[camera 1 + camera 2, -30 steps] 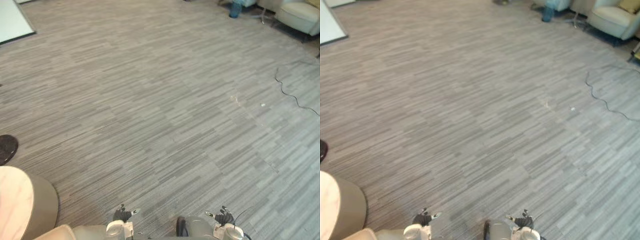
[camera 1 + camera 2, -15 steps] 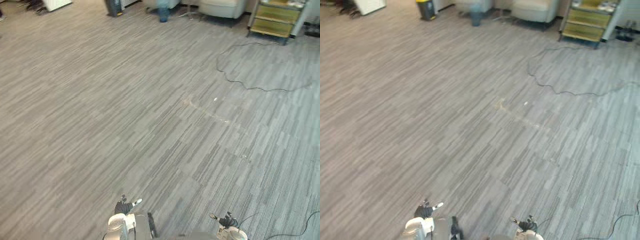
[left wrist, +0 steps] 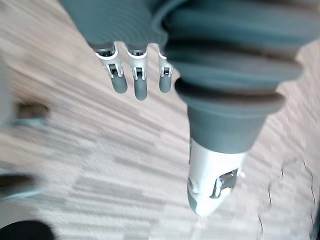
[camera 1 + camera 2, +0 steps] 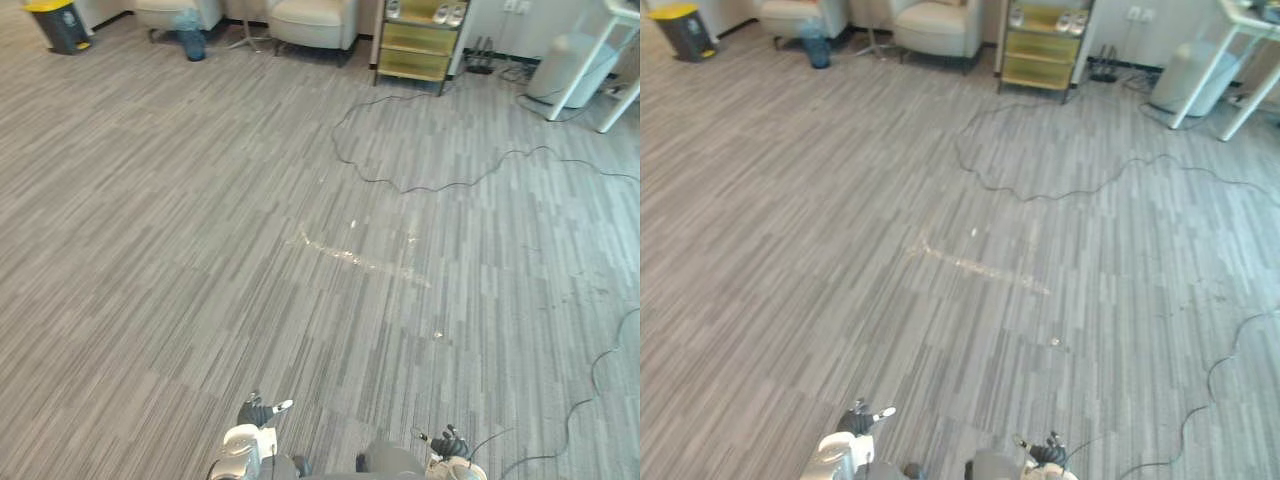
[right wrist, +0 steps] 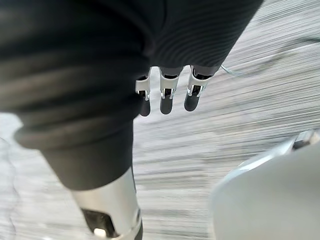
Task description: Pick up cushions and gather them together orderly.
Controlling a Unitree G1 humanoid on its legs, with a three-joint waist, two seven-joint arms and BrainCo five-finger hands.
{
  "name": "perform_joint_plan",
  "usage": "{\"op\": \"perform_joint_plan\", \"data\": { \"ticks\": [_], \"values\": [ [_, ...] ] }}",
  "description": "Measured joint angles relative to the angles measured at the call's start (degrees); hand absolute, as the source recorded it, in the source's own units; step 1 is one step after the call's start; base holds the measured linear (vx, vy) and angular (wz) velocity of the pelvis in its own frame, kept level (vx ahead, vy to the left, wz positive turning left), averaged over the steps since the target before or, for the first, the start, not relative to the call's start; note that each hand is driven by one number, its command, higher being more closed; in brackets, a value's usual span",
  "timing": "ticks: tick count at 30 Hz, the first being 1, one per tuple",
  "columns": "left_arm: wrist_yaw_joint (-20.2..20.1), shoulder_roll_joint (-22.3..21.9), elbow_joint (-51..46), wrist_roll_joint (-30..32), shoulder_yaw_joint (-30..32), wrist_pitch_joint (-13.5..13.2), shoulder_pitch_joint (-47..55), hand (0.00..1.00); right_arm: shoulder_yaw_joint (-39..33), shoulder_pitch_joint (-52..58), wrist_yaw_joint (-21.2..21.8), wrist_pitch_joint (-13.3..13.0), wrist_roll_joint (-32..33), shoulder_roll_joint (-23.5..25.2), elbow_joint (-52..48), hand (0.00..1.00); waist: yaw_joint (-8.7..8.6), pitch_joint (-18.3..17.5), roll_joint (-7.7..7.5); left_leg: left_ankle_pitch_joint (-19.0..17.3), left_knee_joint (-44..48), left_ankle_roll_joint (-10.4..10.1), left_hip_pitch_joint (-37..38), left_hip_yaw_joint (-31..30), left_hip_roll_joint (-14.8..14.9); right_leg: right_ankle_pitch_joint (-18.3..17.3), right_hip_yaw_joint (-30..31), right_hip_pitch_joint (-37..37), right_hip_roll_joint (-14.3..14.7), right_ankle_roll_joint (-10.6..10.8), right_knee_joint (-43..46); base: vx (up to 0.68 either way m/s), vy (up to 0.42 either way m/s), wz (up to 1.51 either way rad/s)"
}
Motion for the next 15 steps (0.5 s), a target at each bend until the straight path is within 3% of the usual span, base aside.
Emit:
{"op": "perform_joint_plan", "data": {
  "ticks": [3,4,6,7,9,11,13,15],
  "values": [
    [0.0,0.0,0.3,0.2,-1.2,0.0,-0.3,0.00,-0.8,-1.7,-0.3,0.2,0.0,-0.4,0.7,0.00,-1.54,0.4,-0.03,-1.6,-1.6,-2.8,3.6,-0.5,0.5,10.8,-1.4,-3.2,-0.7,-1.8,-13.6,0.50,-0.145,0.20],
    [0.0,0.2,0.9,0.5,-1.0,0.0,0.7,0.00,-0.8,-1.6,-0.4,0.2,0.0,-0.5,1.4,0.00,-1.63,0.1,-0.32,-3.1,-1.5,-5.3,6.3,-1.7,0.7,19.2,-1.2,-2.8,-0.7,-5.1,-14.3,0.47,-0.204,0.01],
    [0.0,-0.2,1.7,1.0,-0.4,0.2,0.8,0.00,-1.3,-2.0,-0.4,0.1,0.4,-1.1,1.4,0.00,-1.65,-0.8,1.86,-2.7,1.6,-6.7,6.8,-2.8,3.3,15.6,-3.0,-2.3,0.4,-6.8,-10.5,0.61,-0.297,0.10],
    [0.0,-0.5,1.2,1.2,-0.2,0.2,0.4,0.00,-1.9,-2.0,-0.3,0.2,0.7,-1.1,1.2,0.00,-1.72,-0.4,2.49,-1.2,11.1,-7.7,3.2,-4.0,4.4,13.0,-3.7,-0.8,0.9,-7.4,-9.4,0.63,-0.378,0.21],
    [-0.1,-0.3,0.4,1.6,2.2,0.2,1.1,0.00,-1.2,-1.8,-0.3,0.2,1.8,-1.1,0.7,0.00,-1.58,0.7,3.55,4.8,35.0,-5.7,-5.9,-6.8,7.9,10.5,-3.2,5.3,2.5,-8.4,-11.8,0.45,-0.288,-0.10],
    [0.2,-0.3,-1.9,1.5,3.9,0.1,2.8,0.00,0.7,-1.8,-0.5,0.3,1.9,-1.4,0.5,0.00,-0.45,1.6,4.00,3.2,53.9,-5.2,-14.6,-7.7,10.5,8.8,-0.6,13.6,5.2,-10.5,-15.9,0.49,-0.198,-0.74],
    [0.2,-0.1,-4.0,1.3,3.5,-0.1,3.7,0.00,1.8,-1.7,-0.4,0.6,2.1,-1.0,0.5,0.00,0.53,1.6,3.00,1.7,54.1,-5.5,-19.9,-6.3,10.1,7.8,2.0,18.6,5.5,-11.0,-19.0,0.45,-0.164,-0.79],
    [0.1,-0.5,-5.5,1.0,3.0,-0.5,3.8,0.00,2.7,-2.1,-0.4,0.8,2.1,-0.9,0.2,0.00,1.81,1.6,2.96,0.5,45.6,-4.9,-25.2,-3.1,9.0,6.8,5.6,23.7,6.0,-10.2,-22.5,0.37,-0.075,-0.79]
  ]
}}
